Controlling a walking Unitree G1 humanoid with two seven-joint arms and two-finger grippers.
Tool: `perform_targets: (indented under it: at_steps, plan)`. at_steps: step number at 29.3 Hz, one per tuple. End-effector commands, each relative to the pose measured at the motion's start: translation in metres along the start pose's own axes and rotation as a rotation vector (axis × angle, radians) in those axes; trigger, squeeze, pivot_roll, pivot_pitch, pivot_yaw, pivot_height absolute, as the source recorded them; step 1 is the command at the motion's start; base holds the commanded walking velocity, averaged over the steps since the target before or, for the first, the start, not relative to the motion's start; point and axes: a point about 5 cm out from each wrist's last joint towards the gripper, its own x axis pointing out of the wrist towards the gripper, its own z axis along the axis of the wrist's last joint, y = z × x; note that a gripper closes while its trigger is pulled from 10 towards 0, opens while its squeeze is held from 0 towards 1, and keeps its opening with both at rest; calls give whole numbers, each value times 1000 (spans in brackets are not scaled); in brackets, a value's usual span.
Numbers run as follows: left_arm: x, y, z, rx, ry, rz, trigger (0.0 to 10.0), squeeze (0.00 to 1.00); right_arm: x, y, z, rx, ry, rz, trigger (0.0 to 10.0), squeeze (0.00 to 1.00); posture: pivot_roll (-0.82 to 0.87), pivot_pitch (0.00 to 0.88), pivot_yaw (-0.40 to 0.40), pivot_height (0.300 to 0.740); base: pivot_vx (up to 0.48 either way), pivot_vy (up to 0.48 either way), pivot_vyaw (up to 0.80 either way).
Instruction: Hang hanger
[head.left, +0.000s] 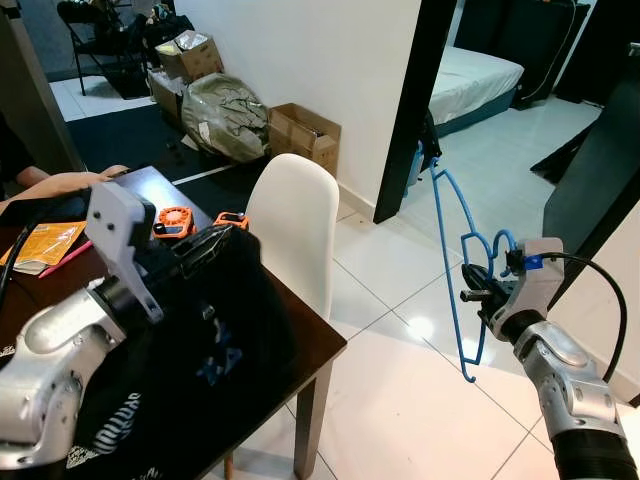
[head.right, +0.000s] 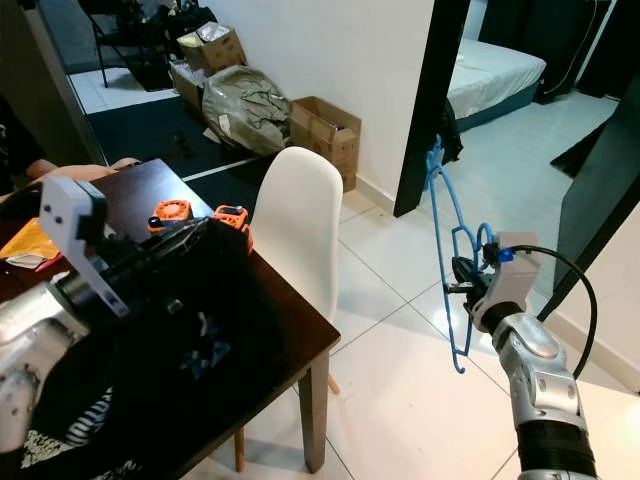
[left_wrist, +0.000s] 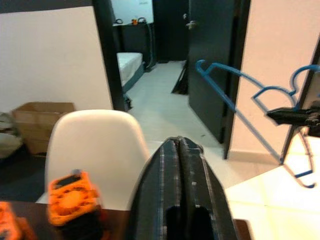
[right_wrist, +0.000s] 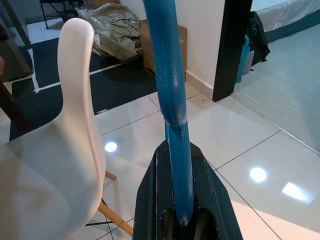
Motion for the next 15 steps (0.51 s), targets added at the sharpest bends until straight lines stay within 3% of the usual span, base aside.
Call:
perform_targets:
  at_steps: [1, 2, 10, 12, 13, 14, 15]
  plan:
    - [-8, 10, -6, 9, 49, 47, 8431, 1000, -2, 0, 1, -7, -13, -6, 10000, 0, 10, 19, -17, 740, 0, 0, 0]
    - [-11, 11, -6, 2, 46, 54, 0, 1000, -3, -1, 1, -7, -11, -10, 10000, 0, 8, 21, -15, 740, 0, 0, 0]
    - [-19, 4, 8, -74, -36, -22, 0, 1000, -1, -3, 2, -14, -7, -13, 10000, 0, 8, 21, -15, 740, 0, 0, 0]
    - [-22, 1, 7, -74, -10, -68, 0, 1000, 0, -2, 2, -16, -6, -8, 10000, 0, 19, 21, -26, 740, 0, 0, 0]
    - [-26, -4, 0, -66, 53, -116, 10000, 608, 1, 0, 2, -19, -3, -1, 10000, 0, 20, 21, -26, 740, 0, 0, 0]
    - [-27, -3, -4, -59, 81, -114, 10000, 525, 1, 0, 1, -19, -2, 0, 10000, 0, 20, 21, -26, 740, 0, 0, 0]
    - [-27, -3, -4, -59, 81, -114, 10000, 525, 1, 0, 1, -19, -2, 0, 10000, 0, 20, 21, -26, 740, 0, 0, 0]
